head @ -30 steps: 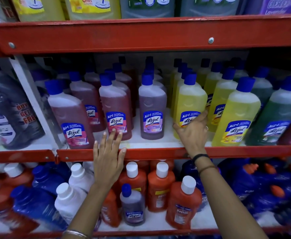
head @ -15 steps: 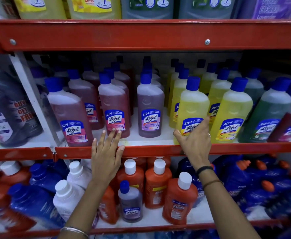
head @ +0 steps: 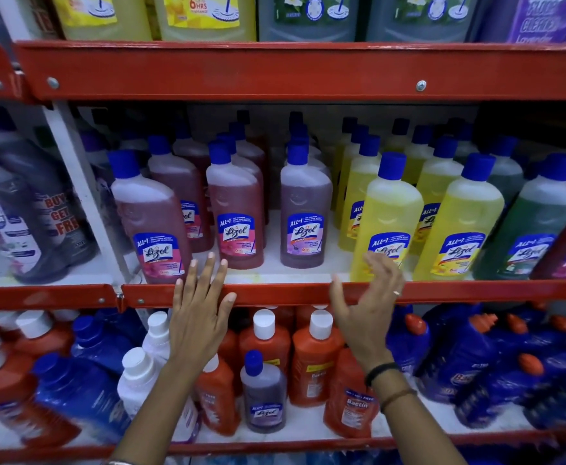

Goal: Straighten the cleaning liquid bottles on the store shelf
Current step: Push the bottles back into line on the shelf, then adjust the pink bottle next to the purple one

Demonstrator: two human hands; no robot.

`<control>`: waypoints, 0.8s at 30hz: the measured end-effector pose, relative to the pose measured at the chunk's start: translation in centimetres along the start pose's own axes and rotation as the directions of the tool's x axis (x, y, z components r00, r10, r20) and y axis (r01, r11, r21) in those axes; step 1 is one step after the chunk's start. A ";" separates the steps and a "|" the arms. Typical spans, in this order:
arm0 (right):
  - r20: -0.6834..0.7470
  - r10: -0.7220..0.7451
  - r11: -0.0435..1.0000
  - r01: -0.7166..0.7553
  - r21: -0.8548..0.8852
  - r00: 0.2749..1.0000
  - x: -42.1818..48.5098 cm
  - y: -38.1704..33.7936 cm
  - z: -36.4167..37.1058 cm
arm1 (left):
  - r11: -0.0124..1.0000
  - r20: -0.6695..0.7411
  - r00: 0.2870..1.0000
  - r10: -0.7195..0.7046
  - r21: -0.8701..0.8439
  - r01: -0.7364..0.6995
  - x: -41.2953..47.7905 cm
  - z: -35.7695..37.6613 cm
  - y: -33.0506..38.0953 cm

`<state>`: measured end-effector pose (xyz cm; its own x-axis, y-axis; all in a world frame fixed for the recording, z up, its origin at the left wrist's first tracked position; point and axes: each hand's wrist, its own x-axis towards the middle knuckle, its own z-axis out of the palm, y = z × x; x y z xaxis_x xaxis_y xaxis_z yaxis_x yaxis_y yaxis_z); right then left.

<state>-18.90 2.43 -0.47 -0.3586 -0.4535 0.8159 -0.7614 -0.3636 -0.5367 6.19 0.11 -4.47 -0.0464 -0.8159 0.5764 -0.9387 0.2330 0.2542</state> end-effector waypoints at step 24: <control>0.188 0.323 0.901 -0.241 -0.361 0.927 3.9 -4.6 7.0 | 0.998 -0.023 0.998 0.055 0.003 -0.055 0.0 0.5 -1.2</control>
<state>-12.97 -3.36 3.66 -0.4773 -0.6910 0.5429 -0.7947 0.0758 -0.6022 7.09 -0.43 -5.18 -0.0902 -0.7893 0.6074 -0.9357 0.2760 0.2198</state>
